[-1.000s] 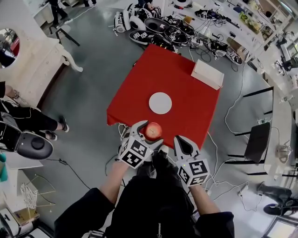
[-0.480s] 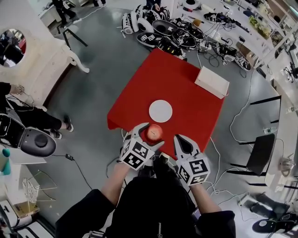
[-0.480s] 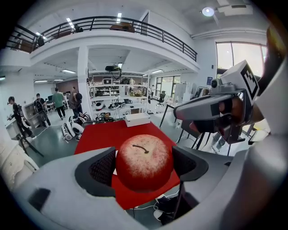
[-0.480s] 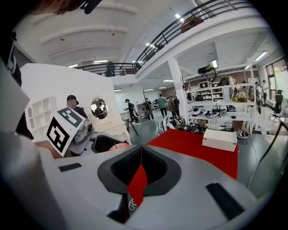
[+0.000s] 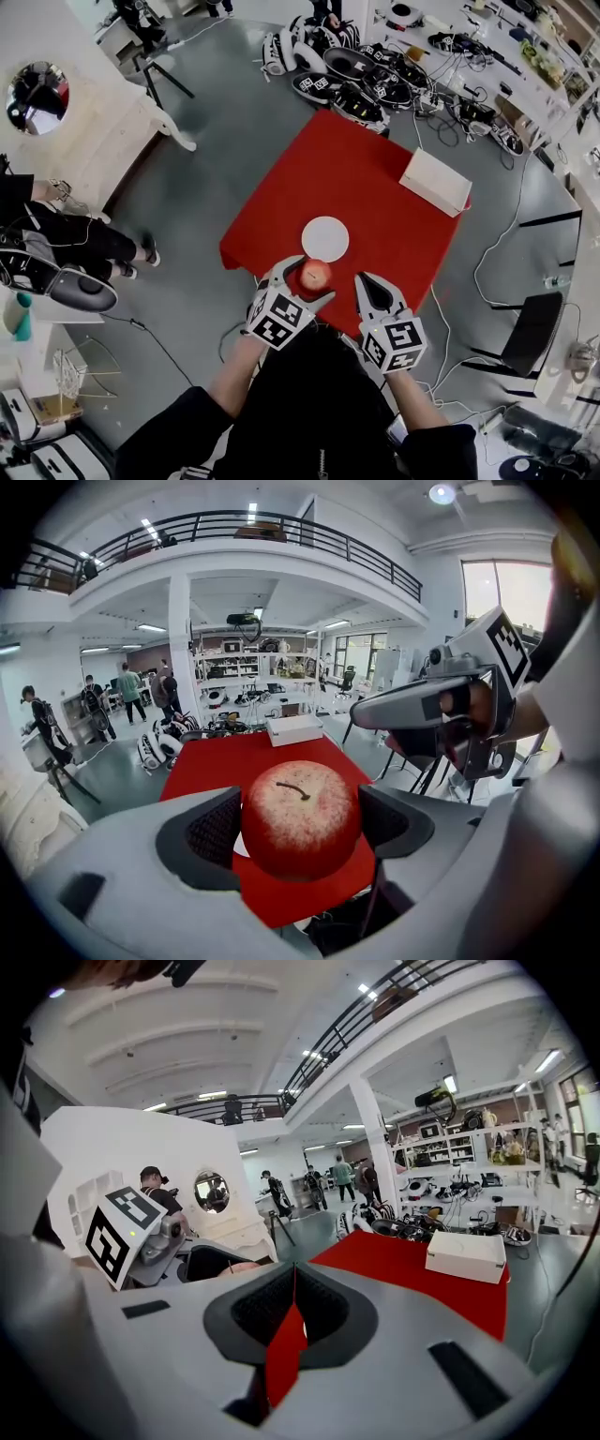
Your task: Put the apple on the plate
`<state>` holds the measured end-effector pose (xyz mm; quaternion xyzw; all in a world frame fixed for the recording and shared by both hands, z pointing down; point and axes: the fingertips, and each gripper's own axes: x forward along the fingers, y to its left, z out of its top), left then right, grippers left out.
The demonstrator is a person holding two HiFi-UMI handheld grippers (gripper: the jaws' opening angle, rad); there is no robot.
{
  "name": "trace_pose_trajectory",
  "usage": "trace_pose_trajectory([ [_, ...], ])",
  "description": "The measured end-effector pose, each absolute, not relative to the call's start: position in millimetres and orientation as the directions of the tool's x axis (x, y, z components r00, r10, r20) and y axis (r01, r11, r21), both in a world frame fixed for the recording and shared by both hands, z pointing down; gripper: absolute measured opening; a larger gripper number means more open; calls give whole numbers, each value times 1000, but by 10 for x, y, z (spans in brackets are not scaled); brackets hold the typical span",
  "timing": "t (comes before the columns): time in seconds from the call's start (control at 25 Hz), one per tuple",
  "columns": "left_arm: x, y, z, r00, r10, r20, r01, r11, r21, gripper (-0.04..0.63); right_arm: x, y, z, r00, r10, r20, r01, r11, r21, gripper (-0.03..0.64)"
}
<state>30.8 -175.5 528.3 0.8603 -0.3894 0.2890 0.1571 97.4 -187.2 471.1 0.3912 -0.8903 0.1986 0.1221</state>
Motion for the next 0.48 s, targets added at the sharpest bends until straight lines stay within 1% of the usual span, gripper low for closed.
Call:
trace_pose_trajectory([
  [0.48,147,-2182,5380,551,-557,622,-739,-671,54,396,820,-2248,4727,-637,-665,390,-768,589,-250,11],
])
